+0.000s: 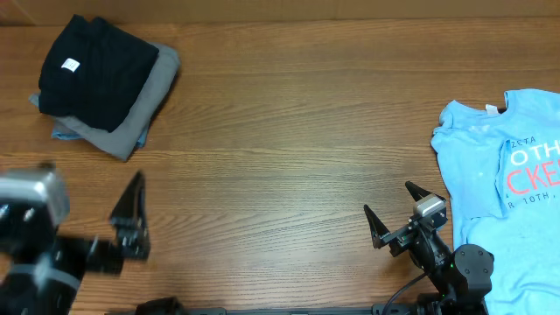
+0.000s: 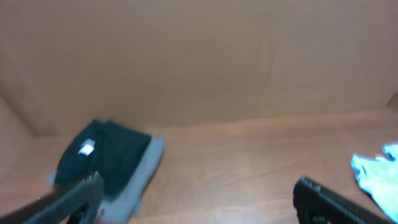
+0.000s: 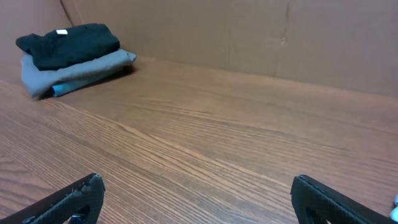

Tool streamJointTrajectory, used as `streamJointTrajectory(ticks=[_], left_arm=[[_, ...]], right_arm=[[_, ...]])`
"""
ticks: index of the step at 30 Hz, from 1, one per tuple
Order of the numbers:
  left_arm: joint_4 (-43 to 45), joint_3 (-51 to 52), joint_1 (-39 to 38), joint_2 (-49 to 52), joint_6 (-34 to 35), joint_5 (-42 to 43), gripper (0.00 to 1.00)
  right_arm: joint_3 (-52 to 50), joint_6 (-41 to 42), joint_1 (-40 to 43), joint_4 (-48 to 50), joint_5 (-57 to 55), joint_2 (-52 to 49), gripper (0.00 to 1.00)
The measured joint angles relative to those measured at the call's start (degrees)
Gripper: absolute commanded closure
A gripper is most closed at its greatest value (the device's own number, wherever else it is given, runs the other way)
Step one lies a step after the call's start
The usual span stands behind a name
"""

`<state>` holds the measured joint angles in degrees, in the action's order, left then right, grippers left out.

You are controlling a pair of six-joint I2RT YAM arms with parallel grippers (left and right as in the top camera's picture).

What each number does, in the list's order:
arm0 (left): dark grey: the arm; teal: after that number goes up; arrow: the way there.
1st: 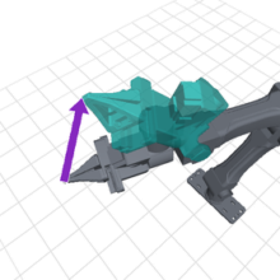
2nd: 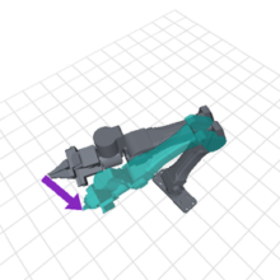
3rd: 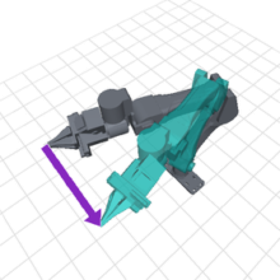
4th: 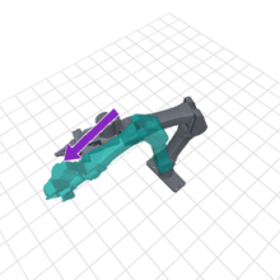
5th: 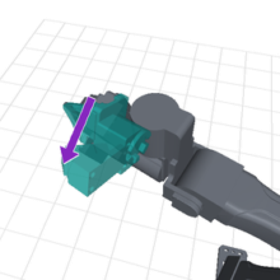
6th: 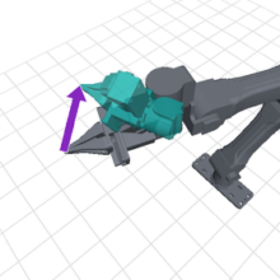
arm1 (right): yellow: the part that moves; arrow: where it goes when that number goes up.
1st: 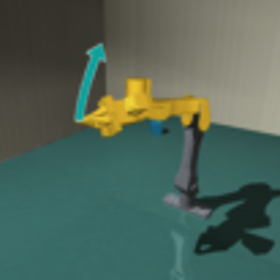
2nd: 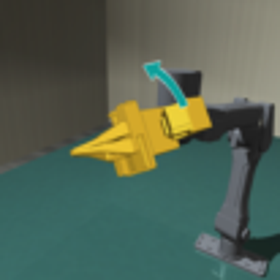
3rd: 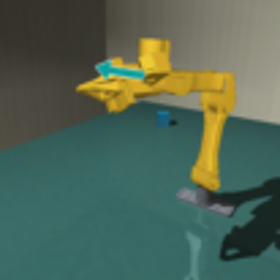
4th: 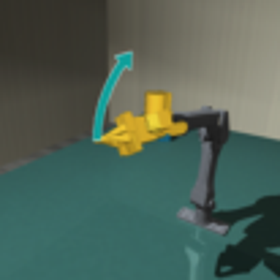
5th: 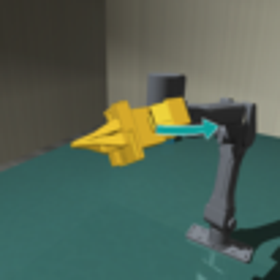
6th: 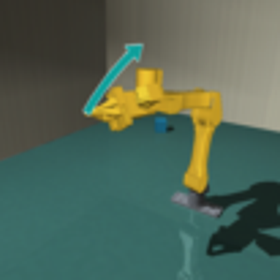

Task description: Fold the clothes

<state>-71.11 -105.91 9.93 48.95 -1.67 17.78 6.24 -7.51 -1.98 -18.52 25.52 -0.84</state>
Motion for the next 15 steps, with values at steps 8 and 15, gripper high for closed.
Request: streamJointTrajectory(ticks=[8, 15], left_arm=[[30.47, 37.59, -4.37, -14.34, -0.39, -0.22, 0.0], [47.41, 65.0, -4.35, -29.94, -0.39, -0.22, 0.0]], right_arm=[[-0.2, 0.02, 0.0, 0.04, 0.02, 0.0, 0.0], [-0.28, 0.02, 0.0, 0.09, 0.02, 0.0, 0.0]])
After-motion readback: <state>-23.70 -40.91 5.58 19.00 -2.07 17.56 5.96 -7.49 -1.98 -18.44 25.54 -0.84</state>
